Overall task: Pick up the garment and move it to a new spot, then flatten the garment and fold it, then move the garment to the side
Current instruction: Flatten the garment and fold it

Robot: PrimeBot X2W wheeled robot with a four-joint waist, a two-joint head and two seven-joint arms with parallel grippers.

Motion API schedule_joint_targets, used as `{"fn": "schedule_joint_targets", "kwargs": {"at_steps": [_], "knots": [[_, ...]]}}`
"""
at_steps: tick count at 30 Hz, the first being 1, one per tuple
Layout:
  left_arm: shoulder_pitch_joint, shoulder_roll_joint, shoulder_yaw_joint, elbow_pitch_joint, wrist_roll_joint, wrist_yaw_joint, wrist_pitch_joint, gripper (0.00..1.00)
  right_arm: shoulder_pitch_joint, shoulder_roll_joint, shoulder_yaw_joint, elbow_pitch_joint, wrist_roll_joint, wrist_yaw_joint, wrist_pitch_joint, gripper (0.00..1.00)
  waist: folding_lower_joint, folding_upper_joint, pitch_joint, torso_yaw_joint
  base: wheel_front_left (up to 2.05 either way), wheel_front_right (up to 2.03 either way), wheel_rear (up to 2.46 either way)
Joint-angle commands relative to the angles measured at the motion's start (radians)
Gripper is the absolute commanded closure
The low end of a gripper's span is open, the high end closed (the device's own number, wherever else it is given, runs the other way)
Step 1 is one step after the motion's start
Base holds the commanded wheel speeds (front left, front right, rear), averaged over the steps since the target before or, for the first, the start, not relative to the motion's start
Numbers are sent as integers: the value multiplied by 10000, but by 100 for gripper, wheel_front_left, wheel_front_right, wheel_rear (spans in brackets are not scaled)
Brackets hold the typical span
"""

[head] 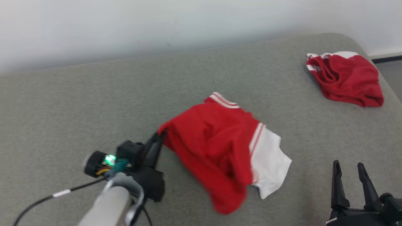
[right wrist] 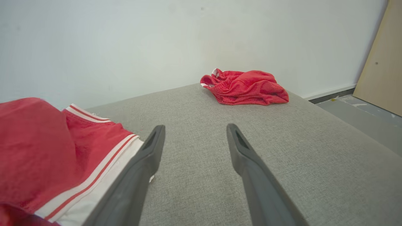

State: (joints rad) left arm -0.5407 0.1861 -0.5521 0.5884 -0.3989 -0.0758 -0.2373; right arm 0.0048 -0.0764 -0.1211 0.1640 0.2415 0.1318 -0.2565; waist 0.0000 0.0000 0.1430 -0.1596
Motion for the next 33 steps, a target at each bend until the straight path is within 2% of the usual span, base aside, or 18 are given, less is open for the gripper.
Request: {"fn": "schedule_joint_targets", "kwargs": {"at_steps": [1,5,9,18,29,30,31,32,33], "knots": [[-118,246,84,-195,67,55,96,100,127,-42,15,22,-20,-26,-19,0,0,0,-477,566,0,0,0],[-211,1287,457,-924,37,148,603,100,124,-40,87,38,-22,-26,35,0,0,0,-544,654,0,0,0],[-60,1999,825,-1435,-162,230,977,100,129,-50,106,156,66,-26,30,0,0,0,-520,502,0,0,0],[298,2862,1230,-1705,-349,480,1245,100,-4,-71,56,344,120,-26,-27,0,0,0,-355,190,0,0,0],[125,3379,1483,-1868,-285,809,1305,100,-36,-19,-68,392,-4,-26,-58,0,0,0,-285,254,0,0,0],[151,3347,1497,-1884,-343,809,1265,79,-37,-19,-70,405,-21,-26,-60,0,0,0,-297,290,0,0,0],[196,3329,1494,-1892,-367,796,1217,7,-41,-8,-69,422,-33,-26,-61,0,0,0,-311,333,0,0,0],[242,3302,1474,-1894,-402,794,1231,0,-41,-1,-63,438,-45,-26,-60,0,0,0,-329,394,0,0,0],[283,3252,1481,-1897,-451,822,1190,0,-39,3,-65,445,-52,-26,-57,0,0,0,-350,464,0,0,0]]}}
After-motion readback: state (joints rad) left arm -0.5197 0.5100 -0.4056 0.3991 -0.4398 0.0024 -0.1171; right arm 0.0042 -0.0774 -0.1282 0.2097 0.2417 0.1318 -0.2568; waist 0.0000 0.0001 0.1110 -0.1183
